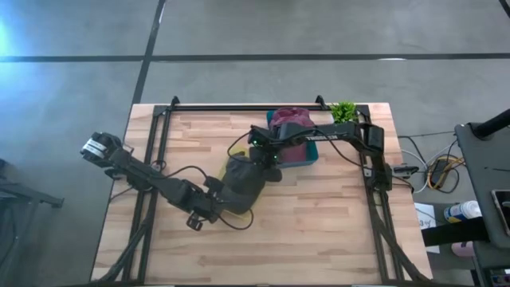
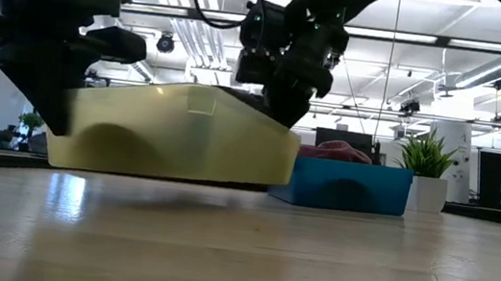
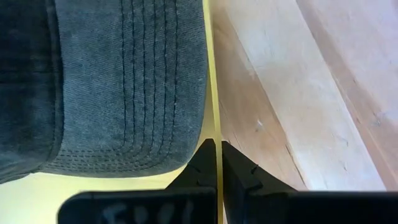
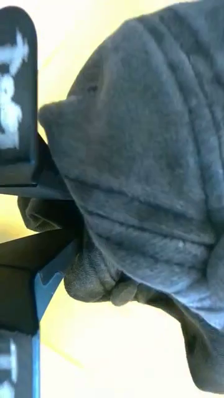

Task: Sort caps
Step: Adjust the black caps in the yellow bin

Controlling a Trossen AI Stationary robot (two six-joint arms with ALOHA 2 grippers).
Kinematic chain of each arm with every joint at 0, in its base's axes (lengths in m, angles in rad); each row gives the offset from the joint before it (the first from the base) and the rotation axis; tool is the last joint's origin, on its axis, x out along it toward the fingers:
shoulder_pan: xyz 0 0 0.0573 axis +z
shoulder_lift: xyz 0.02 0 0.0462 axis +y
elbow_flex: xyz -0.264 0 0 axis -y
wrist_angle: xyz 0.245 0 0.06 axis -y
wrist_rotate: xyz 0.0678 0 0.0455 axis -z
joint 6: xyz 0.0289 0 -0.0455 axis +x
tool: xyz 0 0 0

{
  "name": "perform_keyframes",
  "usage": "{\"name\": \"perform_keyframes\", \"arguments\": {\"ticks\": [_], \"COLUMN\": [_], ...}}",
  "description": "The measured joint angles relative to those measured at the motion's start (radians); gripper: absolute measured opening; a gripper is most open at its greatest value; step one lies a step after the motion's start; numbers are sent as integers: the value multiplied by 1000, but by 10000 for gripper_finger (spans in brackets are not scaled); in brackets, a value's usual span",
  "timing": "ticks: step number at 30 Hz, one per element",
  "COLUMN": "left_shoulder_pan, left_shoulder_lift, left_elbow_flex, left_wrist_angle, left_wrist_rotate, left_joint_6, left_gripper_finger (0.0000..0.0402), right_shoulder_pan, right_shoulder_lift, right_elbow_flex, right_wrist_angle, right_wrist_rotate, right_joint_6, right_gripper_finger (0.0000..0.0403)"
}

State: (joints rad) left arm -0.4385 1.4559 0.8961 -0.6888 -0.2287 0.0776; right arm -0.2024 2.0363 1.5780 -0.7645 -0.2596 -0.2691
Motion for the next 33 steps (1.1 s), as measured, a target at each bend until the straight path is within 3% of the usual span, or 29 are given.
{"name": "perform_keyframes", "arguments": {"ticks": [5,10,24,33], "left_shoulder_pan": [2,5,15,28], "left_shoulder_lift": [0,0,51,86], "left_elbow_flex": [0,0,5,10], "left_wrist_angle": [25,52,145,158], "left_wrist_rotate": [-1,0,3,3], "left_joint_6": [-46,-78,-162,-167], "left_gripper_finger": [0,0,0,0], "right_shoulder_pan": [0,0,-1,-1], "right_shoulder_lift": [-51,-75,-84,-98], "right_elbow_flex": [16,19,21,21], "right_wrist_angle": [-39,-100,-51,-59], "right_wrist_rotate": [14,129,131,131], "right_joint_6": [-9,-78,24,87], "right_gripper_finger": [94,105,143,219]}}
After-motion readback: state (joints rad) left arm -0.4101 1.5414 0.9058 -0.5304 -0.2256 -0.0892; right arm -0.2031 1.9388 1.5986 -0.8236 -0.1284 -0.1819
